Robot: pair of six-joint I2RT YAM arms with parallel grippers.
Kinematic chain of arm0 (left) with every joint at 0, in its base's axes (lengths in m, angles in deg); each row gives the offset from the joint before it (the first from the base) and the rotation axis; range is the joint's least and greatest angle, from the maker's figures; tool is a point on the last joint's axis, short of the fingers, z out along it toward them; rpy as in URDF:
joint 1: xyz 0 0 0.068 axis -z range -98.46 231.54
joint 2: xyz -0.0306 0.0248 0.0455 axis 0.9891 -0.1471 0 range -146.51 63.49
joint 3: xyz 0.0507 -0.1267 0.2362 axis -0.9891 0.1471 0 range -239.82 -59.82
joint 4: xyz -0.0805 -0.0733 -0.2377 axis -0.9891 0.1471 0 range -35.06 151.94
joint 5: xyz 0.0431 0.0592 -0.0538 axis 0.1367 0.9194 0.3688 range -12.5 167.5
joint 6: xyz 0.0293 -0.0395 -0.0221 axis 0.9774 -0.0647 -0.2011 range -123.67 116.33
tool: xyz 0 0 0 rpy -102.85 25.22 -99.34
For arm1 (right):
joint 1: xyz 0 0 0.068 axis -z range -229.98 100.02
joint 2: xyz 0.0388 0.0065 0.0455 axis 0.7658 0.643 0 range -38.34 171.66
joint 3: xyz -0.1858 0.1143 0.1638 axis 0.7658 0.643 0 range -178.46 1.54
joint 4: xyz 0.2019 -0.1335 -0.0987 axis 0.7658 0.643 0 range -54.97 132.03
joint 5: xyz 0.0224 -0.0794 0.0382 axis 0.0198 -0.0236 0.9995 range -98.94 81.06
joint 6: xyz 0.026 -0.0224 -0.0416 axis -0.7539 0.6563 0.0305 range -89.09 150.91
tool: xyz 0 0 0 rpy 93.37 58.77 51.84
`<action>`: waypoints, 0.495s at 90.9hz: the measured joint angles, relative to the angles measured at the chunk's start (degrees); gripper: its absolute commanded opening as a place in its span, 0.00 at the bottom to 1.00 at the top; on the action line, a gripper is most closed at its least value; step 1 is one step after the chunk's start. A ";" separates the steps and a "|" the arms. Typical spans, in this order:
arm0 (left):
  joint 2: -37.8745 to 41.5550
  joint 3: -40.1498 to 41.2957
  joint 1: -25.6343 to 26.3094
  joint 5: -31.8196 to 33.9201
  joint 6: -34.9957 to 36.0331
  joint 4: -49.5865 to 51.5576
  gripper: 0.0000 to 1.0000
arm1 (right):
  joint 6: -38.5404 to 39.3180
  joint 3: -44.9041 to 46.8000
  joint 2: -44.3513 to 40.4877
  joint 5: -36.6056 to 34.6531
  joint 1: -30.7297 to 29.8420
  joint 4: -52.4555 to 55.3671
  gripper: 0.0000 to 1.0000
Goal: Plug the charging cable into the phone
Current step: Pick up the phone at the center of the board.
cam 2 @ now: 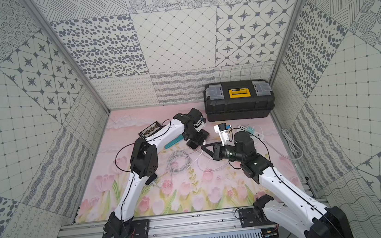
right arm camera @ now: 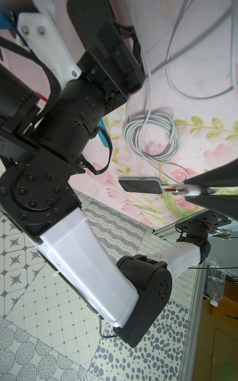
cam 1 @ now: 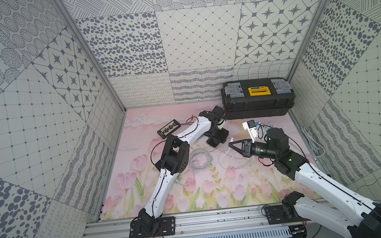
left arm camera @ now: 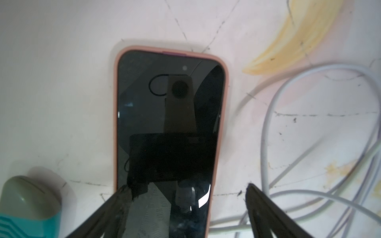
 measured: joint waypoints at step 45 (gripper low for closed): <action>-2.73 -4.50 0.07 3.04 3.72 1.09 0.99 | -0.48 0.70 0.02 0.20 0.00 -1.73 0.00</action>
